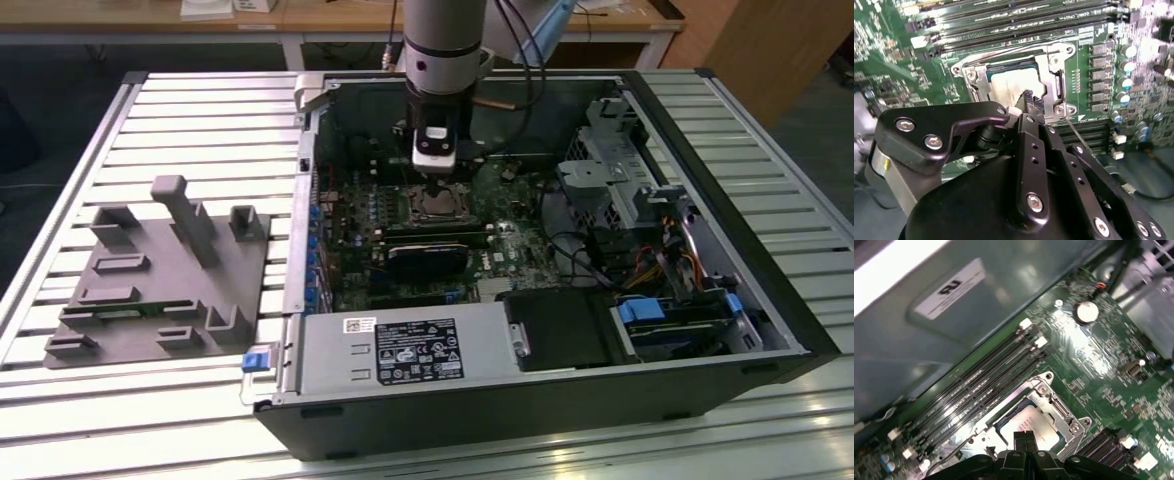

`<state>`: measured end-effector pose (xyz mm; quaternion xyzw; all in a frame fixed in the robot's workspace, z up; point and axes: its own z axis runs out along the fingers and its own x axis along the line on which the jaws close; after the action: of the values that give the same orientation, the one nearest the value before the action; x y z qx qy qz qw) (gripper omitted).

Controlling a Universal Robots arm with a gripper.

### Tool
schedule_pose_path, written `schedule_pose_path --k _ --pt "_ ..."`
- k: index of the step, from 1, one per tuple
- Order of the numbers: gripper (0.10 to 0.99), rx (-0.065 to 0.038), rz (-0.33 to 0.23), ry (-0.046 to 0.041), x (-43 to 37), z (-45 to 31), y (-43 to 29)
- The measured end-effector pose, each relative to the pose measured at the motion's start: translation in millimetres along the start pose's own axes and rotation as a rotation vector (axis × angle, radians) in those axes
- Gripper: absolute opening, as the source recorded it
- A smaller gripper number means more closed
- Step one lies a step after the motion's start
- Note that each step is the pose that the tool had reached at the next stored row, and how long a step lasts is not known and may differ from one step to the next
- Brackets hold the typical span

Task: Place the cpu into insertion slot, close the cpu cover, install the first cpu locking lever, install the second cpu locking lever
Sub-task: 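Close the cpu cover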

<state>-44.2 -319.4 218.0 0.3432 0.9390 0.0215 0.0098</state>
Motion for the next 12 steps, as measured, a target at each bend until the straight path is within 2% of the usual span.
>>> schedule_pose_path --k 12 --pt "0.106 -0.001 -0.217 0.0103 0.0 0.2 0.0"
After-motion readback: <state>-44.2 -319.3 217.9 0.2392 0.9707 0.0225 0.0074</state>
